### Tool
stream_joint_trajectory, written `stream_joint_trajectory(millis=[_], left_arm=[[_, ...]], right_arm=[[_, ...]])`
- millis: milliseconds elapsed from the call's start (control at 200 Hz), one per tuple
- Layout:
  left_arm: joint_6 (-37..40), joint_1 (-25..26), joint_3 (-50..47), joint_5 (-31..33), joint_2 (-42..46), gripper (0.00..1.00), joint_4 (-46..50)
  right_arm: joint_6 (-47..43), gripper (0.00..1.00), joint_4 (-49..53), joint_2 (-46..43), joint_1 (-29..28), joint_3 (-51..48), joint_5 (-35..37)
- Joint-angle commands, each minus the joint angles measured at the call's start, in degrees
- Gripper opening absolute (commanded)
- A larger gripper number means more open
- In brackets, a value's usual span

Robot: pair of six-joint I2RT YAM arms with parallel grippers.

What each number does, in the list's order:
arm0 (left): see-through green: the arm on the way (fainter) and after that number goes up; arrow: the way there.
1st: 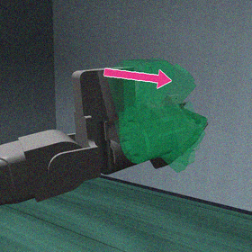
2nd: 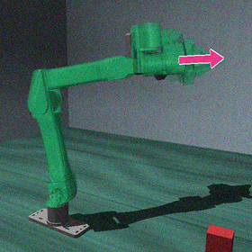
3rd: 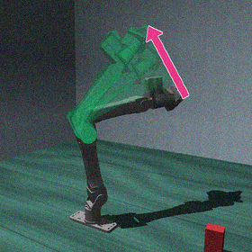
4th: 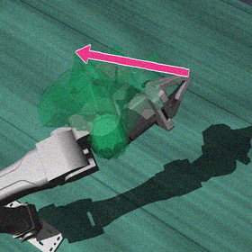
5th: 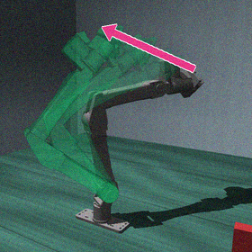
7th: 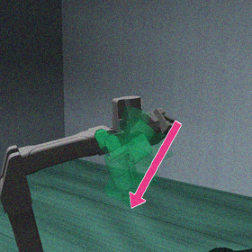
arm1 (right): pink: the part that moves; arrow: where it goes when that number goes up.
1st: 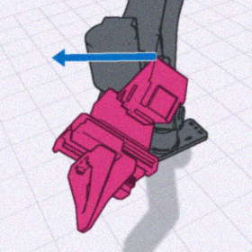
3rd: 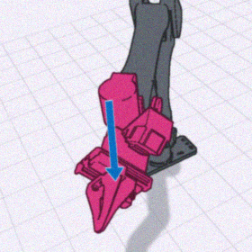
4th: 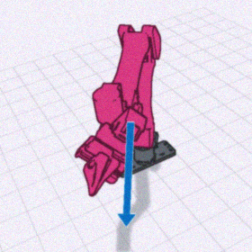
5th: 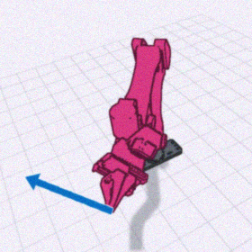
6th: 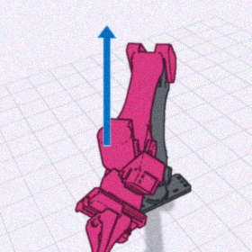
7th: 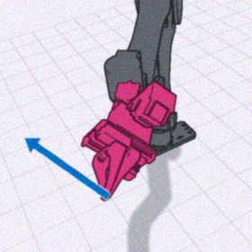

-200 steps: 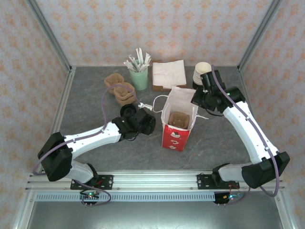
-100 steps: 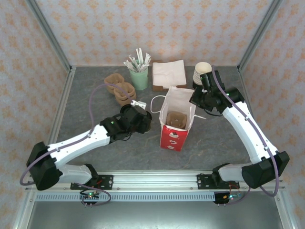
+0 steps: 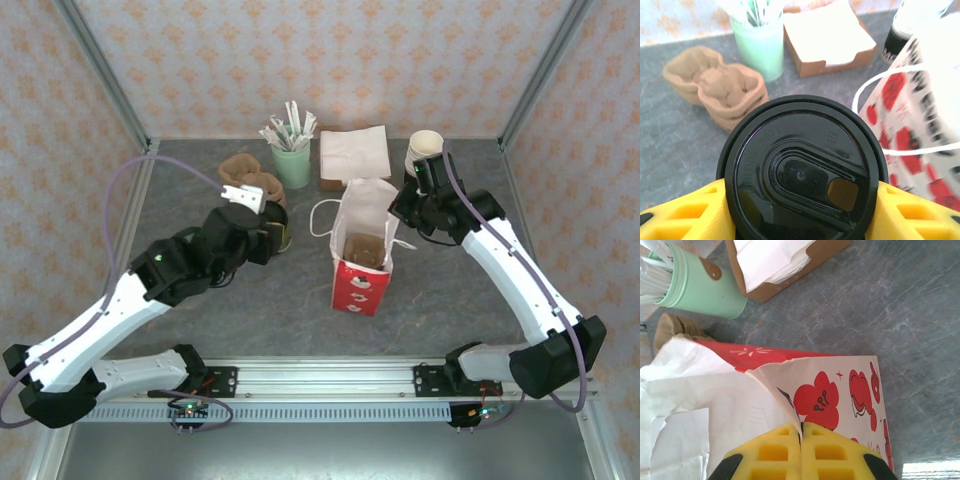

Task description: Pack the takeout coffee

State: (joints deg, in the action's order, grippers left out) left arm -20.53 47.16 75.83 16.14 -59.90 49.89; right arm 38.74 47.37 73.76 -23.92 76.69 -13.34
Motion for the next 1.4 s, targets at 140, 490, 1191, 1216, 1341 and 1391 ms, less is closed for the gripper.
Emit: stream_joint_trajectory(millis=[140,490,1191,1216,1341,1391], left_arm=[[3.45,2.03,16.72,1.15,-5.22,0.54,12.19],[6.00,6.75,31.13,-1.90,-13.14,0.54,12.63],[4.29,7.43,27.44,-3.09,-22.60,0.55,4.68],[4.30,7.45,27.43,-2.84,-22.92,0.55,4.67],[4.07,7.50,26.75,-1.29,-23.91,0.55,4.27],[3.95,7.45,26.35,-0.84,-24.35,0.55,3.71]], right_arm=[[7.50,0.00,-3.46,1.17,-6.59,-1.23,3.58],[13.16,0.00,-4.03,7.00,-15.27,2.75,7.48],[5.15,0.36,-0.28,0.12,-11.16,1.30,5.56],[4.84,0.36,-0.32,-0.51,-10.45,1.06,5.19],[2.20,0.39,0.71,-2.10,-7.32,1.91,2.29],[1.01,0.39,0.96,-2.42,-6.55,2.59,1.02]])
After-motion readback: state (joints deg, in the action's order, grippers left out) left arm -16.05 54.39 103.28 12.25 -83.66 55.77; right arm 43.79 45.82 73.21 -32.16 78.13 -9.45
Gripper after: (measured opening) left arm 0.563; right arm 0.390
